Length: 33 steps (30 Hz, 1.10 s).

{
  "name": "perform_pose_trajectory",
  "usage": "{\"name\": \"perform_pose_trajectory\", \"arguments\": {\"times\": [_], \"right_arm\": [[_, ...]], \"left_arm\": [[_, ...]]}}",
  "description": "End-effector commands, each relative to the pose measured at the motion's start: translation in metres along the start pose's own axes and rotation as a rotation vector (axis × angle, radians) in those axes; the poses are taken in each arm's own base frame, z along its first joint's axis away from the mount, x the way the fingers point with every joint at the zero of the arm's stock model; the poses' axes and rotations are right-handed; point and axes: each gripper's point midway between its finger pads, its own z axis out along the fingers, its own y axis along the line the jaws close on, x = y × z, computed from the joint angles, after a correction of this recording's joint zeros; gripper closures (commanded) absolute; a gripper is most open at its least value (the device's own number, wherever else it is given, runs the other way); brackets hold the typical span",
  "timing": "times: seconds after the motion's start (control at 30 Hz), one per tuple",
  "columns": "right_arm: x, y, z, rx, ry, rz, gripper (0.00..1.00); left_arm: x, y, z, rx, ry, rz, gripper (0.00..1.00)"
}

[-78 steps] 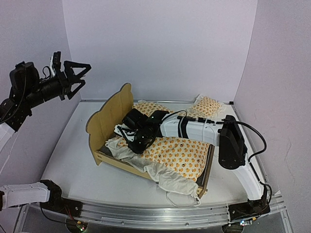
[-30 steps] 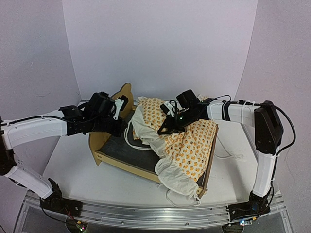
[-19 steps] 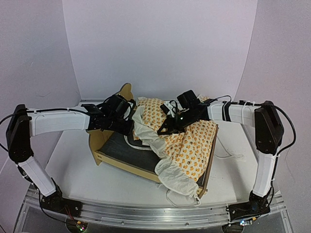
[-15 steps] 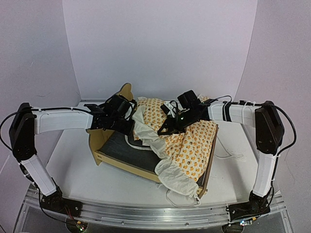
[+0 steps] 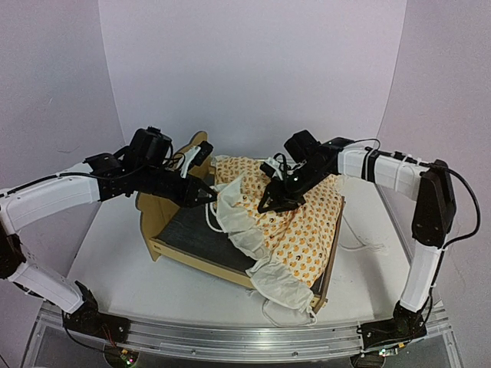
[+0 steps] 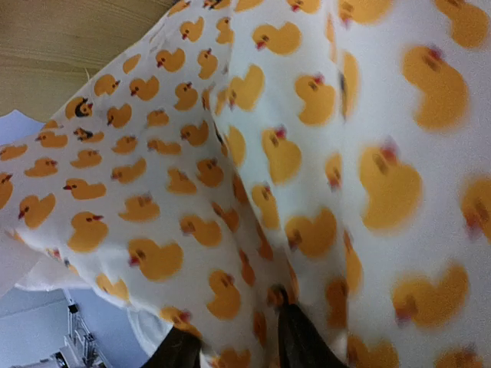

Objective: Set up the pet bed

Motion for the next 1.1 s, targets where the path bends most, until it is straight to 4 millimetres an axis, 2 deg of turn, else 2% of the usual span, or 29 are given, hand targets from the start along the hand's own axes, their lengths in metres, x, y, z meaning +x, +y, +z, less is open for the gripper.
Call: {"name": "perform_pose_trajectory", "arguments": {"times": [0.0,0.13,0.23,0.37,0.43,0.47,0.57,0.7,0.87,0.97,1.0,1.07], "right_arm": [[0.015,0.033,-0.063,0.105,-0.058,-0.093,0.57],[0.036,0.063,-0.084,0.144,-0.063,-0.208,0.44],[0.054,0.103,-0.08,0.086,-0.051,-0.308,0.4],[0.059,0.166,-0.044,-0.118,-0.052,-0.362,0.42],[0.047,0.19,-0.026,-0.208,-0.101,-0.327,0.58],[0.041,0.202,-0.016,-0.259,-0.122,-0.301,0.63],[0.037,0.224,0.019,-0.319,-0.189,-0.32,0.6],[0.043,0.223,0.062,-0.191,-0.36,-0.535,0.52],[0.015,0.205,0.09,-0.073,-0.493,-0.608,0.49],[-0.007,0.165,0.088,0.16,-0.589,-0.607,0.51],[-0.014,0.15,0.08,0.244,-0.627,-0.586,0.53],[-0.014,0.133,0.064,0.32,-0.659,-0.576,0.54]], "left_arm": [[-0.012,-0.019,-0.007,0.154,0.006,-0.031,1.0],[-0.025,-0.012,-0.014,0.188,-0.011,-0.051,1.0],[-0.031,-0.008,-0.017,0.188,-0.019,-0.062,1.0],[-0.035,-0.009,-0.017,0.2,-0.021,-0.071,1.0],[-0.036,-0.008,-0.016,0.194,-0.021,-0.08,1.0],[-0.037,-0.007,-0.015,0.187,-0.022,-0.087,1.0],[-0.039,-0.005,-0.012,0.183,-0.019,-0.103,1.0],[-0.041,-0.004,-0.013,0.175,-0.027,-0.104,1.0],[-0.04,-0.006,-0.018,0.179,-0.031,-0.101,1.0],[-0.039,-0.007,-0.021,0.175,-0.034,-0.103,1.0],[-0.038,-0.007,-0.023,0.173,-0.037,-0.103,1.0],[-0.037,-0.007,-0.025,0.166,-0.041,-0.101,1.0]]}}
